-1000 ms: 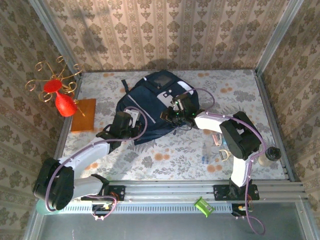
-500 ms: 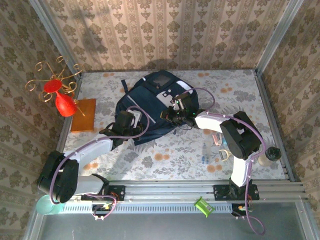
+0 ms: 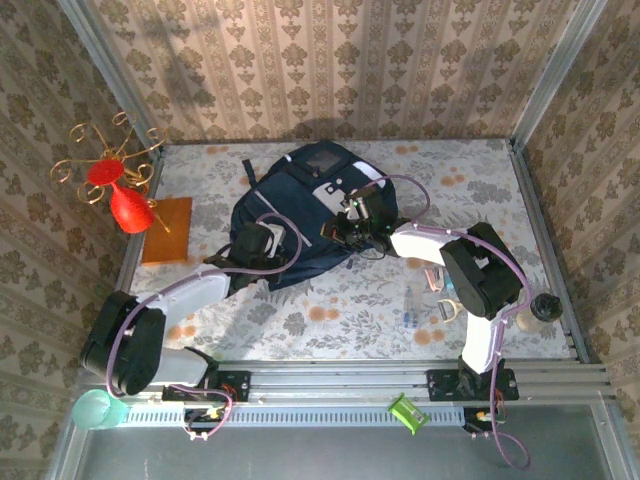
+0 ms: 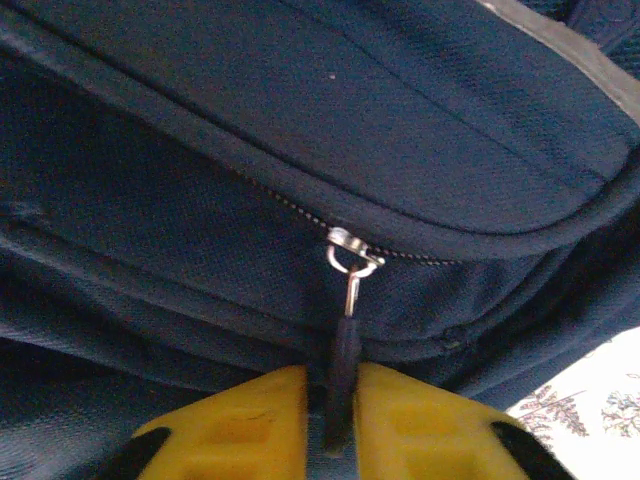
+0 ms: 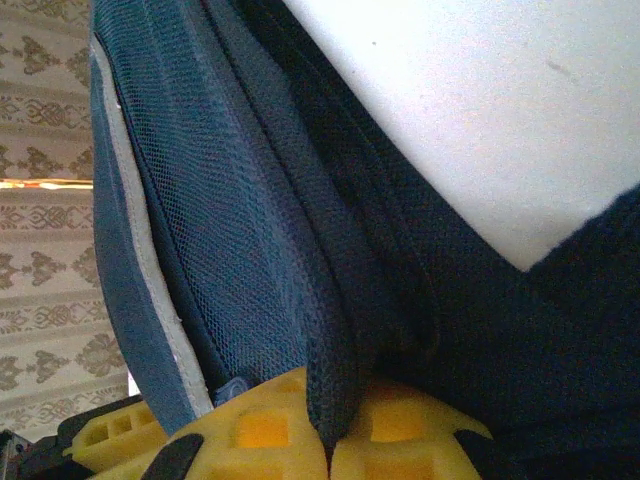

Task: Pack the student bag

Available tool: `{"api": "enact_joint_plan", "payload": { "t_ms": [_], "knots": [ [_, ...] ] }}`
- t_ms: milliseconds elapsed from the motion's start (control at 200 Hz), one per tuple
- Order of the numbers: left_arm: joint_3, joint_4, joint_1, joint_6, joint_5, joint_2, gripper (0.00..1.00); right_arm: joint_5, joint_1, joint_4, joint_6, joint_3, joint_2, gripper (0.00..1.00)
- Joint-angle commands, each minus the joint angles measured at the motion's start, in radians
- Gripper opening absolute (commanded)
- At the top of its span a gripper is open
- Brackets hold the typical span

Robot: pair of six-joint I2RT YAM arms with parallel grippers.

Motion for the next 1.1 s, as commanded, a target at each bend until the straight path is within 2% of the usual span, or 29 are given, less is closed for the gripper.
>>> {"api": "enact_joint_plan", "payload": {
  "t_ms": [0,95,310,475,570,685,875,1000,1095],
  "knots": [
    [0.035,0.007,0.007,0.009,-0.019,0.01,0.11,-0.03,-0.008,-0.04,-0.089,0.017,-0.03,0.0],
    [0.035,0.007,0.018,0.023,-0.026,0.003,0.0,-0.024,-0.022,-0.093,-0.138,0.011,-0.046,0.0],
    [0.008,-0.005,0.057,0.01,-0.047,-0.065,0.0,-0.024,-0.089,-0.24,-0.273,0.017,-0.079,0.0],
    [0.003,-0.021,0.069,0.034,-0.081,-0.073,0.0,-0.053,-0.141,-0.381,-0.397,0.09,-0.066,0.0],
    [0.015,-0.039,0.07,0.042,-0.058,-0.058,0.0,-0.078,-0.164,-0.477,-0.481,0.16,-0.037,0.0],
    [0.019,-0.042,0.061,0.039,0.036,-0.064,0.0,-0.107,-0.197,-0.598,-0.581,0.272,0.02,0.0],
    [-0.012,-0.017,-0.039,-0.01,0.111,-0.098,0.0,-0.108,-0.224,-0.687,-0.624,0.41,0.097,0.0],
    [-0.009,0.03,-0.11,-0.057,0.124,-0.093,0.0,-0.126,-0.222,-0.672,-0.592,0.447,0.097,0.13],
    [0.007,0.039,-0.138,-0.071,0.102,-0.079,0.0,-0.106,-0.213,-0.648,-0.565,0.412,0.046,0.29]
  ]
}}
